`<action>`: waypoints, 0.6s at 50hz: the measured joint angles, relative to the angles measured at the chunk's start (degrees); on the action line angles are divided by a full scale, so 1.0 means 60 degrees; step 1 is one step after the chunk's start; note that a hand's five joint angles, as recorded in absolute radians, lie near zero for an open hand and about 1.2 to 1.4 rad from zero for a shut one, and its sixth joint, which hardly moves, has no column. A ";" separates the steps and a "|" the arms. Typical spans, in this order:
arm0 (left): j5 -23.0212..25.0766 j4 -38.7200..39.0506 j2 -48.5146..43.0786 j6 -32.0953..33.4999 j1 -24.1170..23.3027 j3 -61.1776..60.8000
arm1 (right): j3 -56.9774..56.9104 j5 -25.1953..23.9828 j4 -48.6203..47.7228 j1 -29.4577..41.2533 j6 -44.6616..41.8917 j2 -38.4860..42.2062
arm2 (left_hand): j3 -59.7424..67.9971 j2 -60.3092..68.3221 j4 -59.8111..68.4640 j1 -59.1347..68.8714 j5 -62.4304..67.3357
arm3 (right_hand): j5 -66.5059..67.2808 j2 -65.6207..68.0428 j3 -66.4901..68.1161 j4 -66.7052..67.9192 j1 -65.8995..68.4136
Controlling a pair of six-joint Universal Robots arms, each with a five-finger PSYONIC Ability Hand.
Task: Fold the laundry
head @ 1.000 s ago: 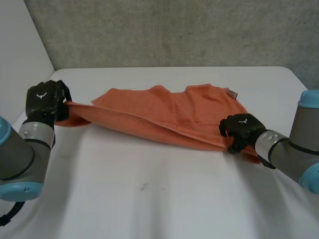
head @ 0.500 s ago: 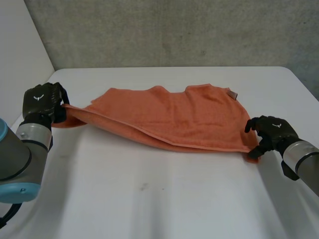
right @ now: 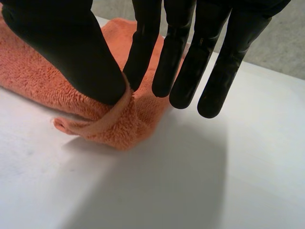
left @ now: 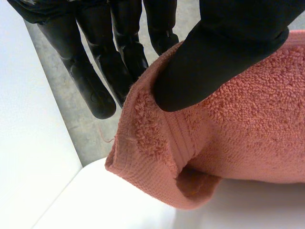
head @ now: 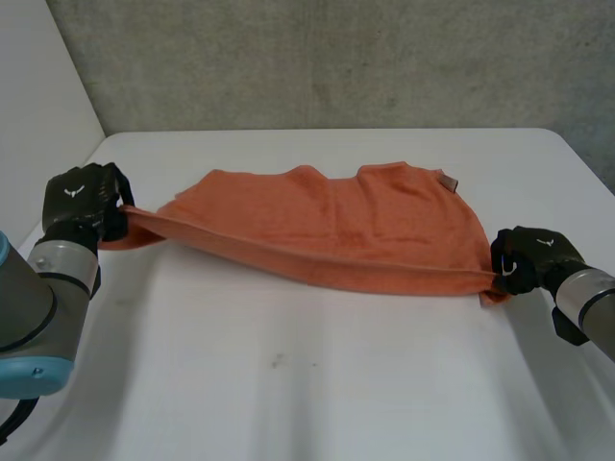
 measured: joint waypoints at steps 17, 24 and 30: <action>0.0003 -0.0071 -0.0002 -0.0001 0.0008 0.0002 | 0.0049 -0.0452 0.0337 0.0050 0.0129 0.0132 | 0.0000 0.0000 0.0000 0.0000 -0.0001 | -0.1461 -0.1592 -0.1682 -0.1640 -0.1278; 0.0003 -0.0069 -0.0004 -0.0001 0.0002 0.0002 | -0.0017 -0.0444 0.0286 0.0069 0.0186 0.0254 | 0.0000 0.0000 0.0000 0.0000 0.0000 | -0.1306 -0.1191 -0.1226 -0.1223 -0.0919; 0.0003 -0.0087 -0.0004 -0.0001 -0.0006 0.0002 | -0.0305 -0.0368 0.0298 0.0064 0.0130 0.0515 | 0.0000 0.0000 0.0000 0.0000 0.0000 | 0.0783 0.1122 0.1078 0.1131 0.0780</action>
